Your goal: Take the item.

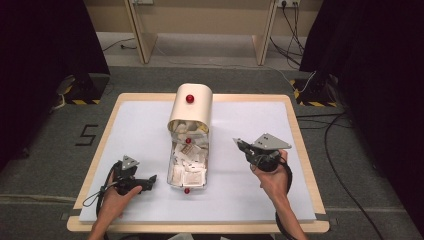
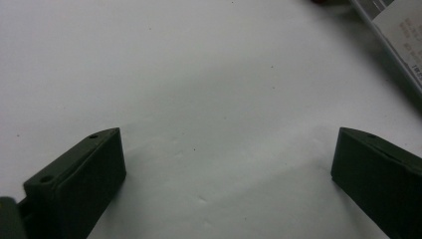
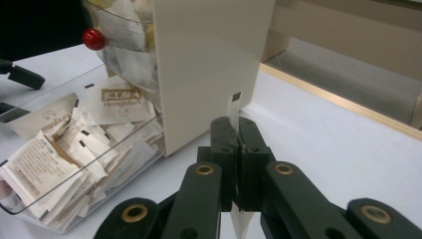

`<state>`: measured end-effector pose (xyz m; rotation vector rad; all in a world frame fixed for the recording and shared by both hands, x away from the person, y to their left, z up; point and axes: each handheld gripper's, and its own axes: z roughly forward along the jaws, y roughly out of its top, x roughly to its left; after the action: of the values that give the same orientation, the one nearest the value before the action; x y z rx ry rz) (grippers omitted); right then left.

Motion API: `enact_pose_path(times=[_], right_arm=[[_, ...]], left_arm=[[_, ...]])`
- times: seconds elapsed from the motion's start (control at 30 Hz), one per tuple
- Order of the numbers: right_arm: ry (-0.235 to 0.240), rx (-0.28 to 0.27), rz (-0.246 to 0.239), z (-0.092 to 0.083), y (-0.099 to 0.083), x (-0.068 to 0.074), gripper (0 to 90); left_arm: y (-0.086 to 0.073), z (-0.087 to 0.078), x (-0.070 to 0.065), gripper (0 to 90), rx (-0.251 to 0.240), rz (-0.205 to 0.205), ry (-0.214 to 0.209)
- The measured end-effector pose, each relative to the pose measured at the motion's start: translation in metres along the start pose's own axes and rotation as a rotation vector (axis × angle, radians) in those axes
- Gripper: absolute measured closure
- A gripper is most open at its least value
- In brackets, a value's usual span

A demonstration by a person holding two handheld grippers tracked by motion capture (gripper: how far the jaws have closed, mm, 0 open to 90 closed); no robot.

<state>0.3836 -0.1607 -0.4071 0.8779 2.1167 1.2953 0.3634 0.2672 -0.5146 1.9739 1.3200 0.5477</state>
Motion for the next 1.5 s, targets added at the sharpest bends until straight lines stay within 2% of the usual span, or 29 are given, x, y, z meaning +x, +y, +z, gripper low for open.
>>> enact_pose_path(times=[0.7, 1.5], right_arm=[[-0.069, 0.008, 0.044, -0.015, -0.012, -0.027, 88.4], [-0.139, 0.044, 0.093, -0.018, -0.03, -0.053, 88.4]], left_arm=[[0.0, 0.0, 0.0, 0.1, 0.002, 0.001, 0.0], [0.0, 0.0, 0.0, 0.1, 0.002, 0.001, 0.0]])
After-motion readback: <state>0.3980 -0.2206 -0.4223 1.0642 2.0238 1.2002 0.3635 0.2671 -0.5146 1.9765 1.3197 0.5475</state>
